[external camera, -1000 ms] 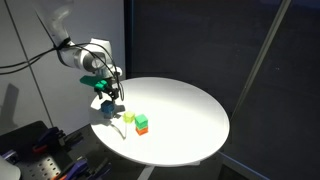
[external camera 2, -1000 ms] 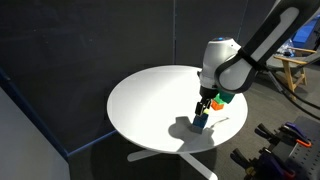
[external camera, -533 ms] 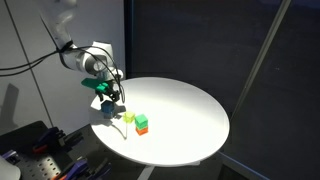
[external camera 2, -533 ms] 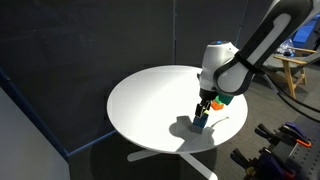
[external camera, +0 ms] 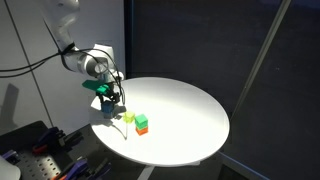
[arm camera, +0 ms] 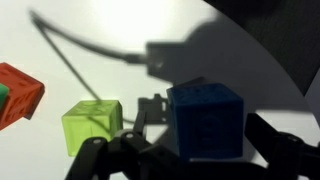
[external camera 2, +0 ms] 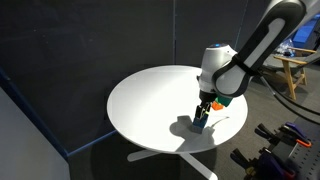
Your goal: Pick up the blue block and put it on the lime green block
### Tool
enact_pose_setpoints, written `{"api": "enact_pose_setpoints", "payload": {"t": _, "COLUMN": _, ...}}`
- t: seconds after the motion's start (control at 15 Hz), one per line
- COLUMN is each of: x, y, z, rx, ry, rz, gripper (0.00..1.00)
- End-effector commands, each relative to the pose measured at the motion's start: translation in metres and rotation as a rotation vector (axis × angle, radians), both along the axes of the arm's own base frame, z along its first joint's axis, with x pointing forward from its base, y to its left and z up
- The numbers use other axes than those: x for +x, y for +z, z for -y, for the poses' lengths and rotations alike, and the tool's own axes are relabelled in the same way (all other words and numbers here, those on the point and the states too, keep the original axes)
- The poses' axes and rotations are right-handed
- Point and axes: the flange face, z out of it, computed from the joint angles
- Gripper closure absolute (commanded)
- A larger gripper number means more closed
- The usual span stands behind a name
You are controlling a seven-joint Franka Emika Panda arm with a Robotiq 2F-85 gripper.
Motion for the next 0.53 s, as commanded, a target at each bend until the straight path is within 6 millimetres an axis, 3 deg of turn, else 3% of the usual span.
{"api": "enact_pose_setpoints", "payload": {"t": 0.0, "x": 0.0062, "y": -0.0024, "z": -0.0007, "rx": -0.014, "ry": 0.005, "rz": 0.011, "gripper": 0.25}}
{"api": "enact_pose_setpoints", "payload": {"t": 0.33, "x": 0.0059, "y": -0.0005, "z": -0.0037, "rx": -0.017, "ry": 0.019, "rz": 0.003, "gripper": 0.65}}
{"api": "enact_pose_setpoints", "payload": {"t": 0.47, "x": 0.0041, "y": 0.0050, "z": -0.0061, "rx": -0.024, "ry": 0.031, "rz": -0.013, "gripper": 0.67}}
